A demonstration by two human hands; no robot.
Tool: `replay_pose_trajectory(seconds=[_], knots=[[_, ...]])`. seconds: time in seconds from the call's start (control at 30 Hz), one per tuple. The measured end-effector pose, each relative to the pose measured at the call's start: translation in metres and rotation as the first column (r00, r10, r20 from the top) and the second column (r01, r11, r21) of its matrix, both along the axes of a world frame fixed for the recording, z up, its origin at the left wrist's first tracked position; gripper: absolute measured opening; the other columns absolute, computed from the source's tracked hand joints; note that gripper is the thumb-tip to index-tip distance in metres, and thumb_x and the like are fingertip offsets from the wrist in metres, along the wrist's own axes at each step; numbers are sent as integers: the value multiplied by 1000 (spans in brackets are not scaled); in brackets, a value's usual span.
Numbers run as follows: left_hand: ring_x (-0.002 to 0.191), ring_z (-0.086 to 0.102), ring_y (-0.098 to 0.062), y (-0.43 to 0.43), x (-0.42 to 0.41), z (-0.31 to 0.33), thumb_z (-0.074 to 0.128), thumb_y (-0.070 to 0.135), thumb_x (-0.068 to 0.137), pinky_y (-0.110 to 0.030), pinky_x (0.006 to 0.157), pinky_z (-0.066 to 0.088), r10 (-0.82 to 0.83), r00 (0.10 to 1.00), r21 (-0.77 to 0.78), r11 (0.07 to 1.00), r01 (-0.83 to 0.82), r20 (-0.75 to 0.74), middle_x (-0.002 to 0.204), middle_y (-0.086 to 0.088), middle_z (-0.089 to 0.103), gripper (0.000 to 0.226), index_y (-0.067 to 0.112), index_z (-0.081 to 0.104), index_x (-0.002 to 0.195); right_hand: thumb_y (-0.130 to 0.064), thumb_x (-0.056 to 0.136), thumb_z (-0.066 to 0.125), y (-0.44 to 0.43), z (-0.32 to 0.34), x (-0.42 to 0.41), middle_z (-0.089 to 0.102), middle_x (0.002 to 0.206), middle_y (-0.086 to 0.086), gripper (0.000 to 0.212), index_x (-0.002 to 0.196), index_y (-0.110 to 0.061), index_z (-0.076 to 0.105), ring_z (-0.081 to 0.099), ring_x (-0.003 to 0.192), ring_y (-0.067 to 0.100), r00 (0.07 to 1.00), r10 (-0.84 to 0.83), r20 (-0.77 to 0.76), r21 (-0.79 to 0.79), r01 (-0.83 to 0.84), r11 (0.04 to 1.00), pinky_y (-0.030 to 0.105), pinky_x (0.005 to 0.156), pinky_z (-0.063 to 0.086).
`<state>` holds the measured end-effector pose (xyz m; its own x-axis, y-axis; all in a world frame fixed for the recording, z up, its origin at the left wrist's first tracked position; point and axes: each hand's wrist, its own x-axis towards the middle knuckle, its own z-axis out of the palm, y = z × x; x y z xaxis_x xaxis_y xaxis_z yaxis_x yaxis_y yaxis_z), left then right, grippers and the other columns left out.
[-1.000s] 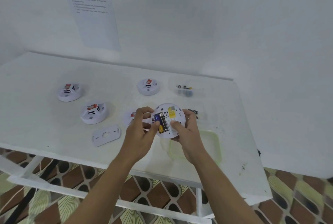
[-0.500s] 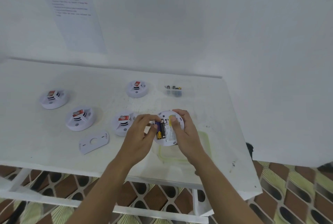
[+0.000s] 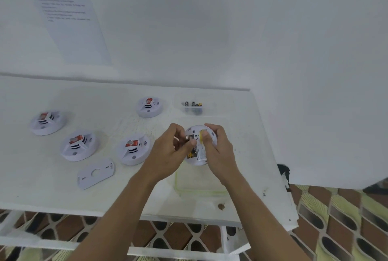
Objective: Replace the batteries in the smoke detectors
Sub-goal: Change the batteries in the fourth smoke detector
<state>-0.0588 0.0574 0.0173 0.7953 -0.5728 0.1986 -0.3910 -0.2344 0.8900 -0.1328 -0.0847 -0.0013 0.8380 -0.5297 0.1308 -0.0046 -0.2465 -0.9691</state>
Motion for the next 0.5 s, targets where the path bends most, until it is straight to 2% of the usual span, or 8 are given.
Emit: replay_pose_trajectory(seconds=[0.1,0.2,0.27,0.37,0.43,0.5], knots=[[69,59,-4,-17,3,3,71,20,88,-17,62,45,77,997,-60,995,-76,26,80,11,64,18,20,53,91,-37,104,48,-14,4,1,65,107,-14,25,125,-25,53,62,88,-8,999,-38,1,-11,38,999,15,71,50],[79,67,-8,-33,14,12,69,13,89,-32,76,55,192,969,-260,938,-227,-154,82,17,68,17,22,55,92,-38,104,47,-31,7,0,65,105,-12,24,125,-27,52,63,82,-6,994,-113,12,-12,113,994,11,64,46],[76,69,-9,-42,26,17,69,13,89,-40,81,58,258,937,-304,896,-324,-237,78,19,69,18,25,56,92,-37,104,47,-44,9,-1,65,105,-13,24,126,-27,51,63,87,-5,985,-175,15,16,174,985,11,66,48],[75,71,-14,-55,44,19,71,17,87,-39,77,59,265,950,-149,945,-290,-168,79,9,72,14,24,60,92,-35,104,48,-61,10,-3,63,102,-16,22,125,-27,51,61,86,-11,970,-244,7,42,244,969,13,69,50],[72,71,-13,-66,51,17,73,19,84,-30,69,57,174,982,29,985,-172,-76,79,3,73,13,22,62,90,-35,104,48,-71,10,-4,63,103,-16,22,125,-28,51,62,92,-5,962,-272,5,58,271,961,19,74,52],[64,67,-3,-81,54,14,75,21,81,-17,60,49,48,999,234,971,-47,2,76,4,73,13,20,65,89,-36,104,49,-78,9,-5,63,105,-16,22,124,-28,52,63,97,1,960,-279,0,78,278,957,25,79,53]])
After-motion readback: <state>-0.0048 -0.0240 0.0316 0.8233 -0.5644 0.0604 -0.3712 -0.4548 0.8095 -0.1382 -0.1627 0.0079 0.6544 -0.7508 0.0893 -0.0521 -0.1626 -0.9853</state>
